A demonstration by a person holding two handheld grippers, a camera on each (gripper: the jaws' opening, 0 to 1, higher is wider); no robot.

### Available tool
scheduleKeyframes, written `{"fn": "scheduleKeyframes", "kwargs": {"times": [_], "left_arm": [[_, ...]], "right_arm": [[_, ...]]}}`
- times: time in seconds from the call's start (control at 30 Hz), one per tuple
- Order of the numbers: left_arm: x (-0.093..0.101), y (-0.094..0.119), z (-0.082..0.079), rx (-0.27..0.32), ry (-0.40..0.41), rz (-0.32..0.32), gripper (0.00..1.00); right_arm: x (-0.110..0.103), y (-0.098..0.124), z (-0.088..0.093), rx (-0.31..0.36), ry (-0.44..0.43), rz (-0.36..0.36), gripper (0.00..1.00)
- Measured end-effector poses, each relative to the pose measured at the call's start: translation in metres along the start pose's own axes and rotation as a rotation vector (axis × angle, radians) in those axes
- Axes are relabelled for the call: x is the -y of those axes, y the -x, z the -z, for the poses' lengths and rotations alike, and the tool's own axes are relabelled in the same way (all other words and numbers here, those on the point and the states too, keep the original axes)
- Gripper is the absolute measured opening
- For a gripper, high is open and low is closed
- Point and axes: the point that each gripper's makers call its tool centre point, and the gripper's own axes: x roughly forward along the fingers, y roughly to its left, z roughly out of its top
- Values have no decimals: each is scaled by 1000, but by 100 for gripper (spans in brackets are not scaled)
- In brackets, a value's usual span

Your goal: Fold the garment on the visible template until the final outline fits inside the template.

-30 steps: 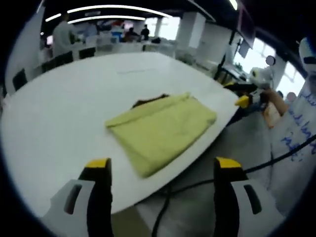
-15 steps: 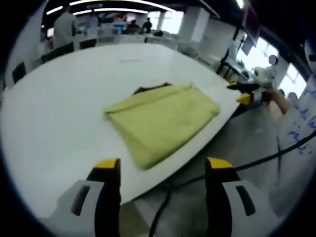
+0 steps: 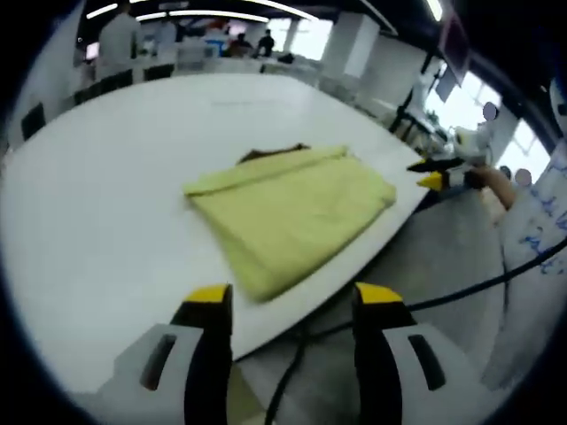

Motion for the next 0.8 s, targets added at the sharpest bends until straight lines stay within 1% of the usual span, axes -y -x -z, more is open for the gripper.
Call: {"fn": "scheduleKeyframes", "kwargs": {"times": [0.13, 0.23, 0.33, 0.4, 0.47, 0.53, 0.63, 0.7, 0.8], "left_arm": [[6, -3, 2, 3, 10, 12, 48], [8, -4, 2, 3, 12, 15, 46], [0, -5, 2, 4, 22, -19, 49], [-3, -5, 3, -6, 24, -28, 46], [-4, -6, 1, 1, 31, -29, 46], [-6, -8, 0, 5, 44, -29, 43], [-7, -10, 4, -30, 25, -39, 39], [-7, -11, 4, -27, 29, -32, 38], [-6, -13, 1, -5, 49, -15, 34]], "right_arm": [[-3, -3, 6, -16, -2, -9, 38], [-1, -5, 10, -25, -15, -9, 36], [1, -6, 11, -21, -26, -8, 36], [3, -7, 13, -22, -33, -8, 34], [4, -9, 17, -31, -34, -5, 32], [6, -11, 18, -33, -37, -1, 31], [7, -13, 20, -33, -52, 1, 30], [7, -14, 22, -36, -57, 1, 29], [9, -15, 25, -39, -69, 4, 27]]}}
